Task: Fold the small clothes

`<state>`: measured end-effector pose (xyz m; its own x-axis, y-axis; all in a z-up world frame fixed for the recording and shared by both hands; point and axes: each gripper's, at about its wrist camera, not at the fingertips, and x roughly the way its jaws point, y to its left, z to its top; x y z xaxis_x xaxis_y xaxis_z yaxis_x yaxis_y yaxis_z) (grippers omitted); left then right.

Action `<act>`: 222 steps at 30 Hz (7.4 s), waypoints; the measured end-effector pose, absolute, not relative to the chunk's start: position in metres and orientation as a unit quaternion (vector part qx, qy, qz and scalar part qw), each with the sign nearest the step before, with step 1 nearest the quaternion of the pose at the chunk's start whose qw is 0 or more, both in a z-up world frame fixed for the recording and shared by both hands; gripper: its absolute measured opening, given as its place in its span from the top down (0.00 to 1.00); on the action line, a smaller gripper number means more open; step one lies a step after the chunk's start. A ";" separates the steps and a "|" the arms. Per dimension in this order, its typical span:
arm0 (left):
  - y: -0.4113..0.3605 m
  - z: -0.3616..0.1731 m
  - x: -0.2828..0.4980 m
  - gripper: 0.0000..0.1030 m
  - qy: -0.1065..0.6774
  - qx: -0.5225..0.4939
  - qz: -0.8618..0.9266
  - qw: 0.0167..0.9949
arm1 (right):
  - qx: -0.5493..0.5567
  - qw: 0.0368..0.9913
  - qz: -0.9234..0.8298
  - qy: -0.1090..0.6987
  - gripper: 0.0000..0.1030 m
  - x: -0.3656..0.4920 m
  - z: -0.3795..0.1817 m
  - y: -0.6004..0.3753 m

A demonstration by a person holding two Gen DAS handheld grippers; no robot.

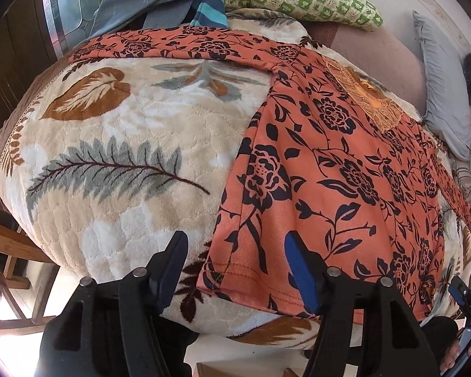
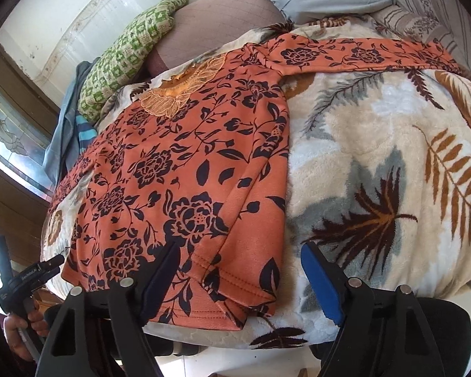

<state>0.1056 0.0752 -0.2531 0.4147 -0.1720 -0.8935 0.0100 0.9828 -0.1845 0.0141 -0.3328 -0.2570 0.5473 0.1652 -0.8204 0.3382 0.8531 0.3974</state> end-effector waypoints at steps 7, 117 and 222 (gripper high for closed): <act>0.066 -0.284 0.111 0.37 0.567 -0.058 -0.064 0.819 | 0.170 0.841 -0.049 0.512 0.21 0.027 -0.270 -0.289; -0.112 -0.276 0.257 0.13 0.466 -0.042 -0.154 0.871 | 0.596 0.753 -0.220 0.169 0.94 0.122 -0.297 -0.738; 0.071 -0.264 0.313 0.13 0.414 -0.150 0.093 0.893 | 0.134 0.869 0.081 0.470 0.78 0.365 -0.245 -0.169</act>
<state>0.3134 0.0707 -0.2644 0.6390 0.0425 -0.7680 -0.2914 0.9374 -0.1906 0.3647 -0.1689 -0.2449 0.5446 0.2669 -0.7951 -0.0151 0.9510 0.3088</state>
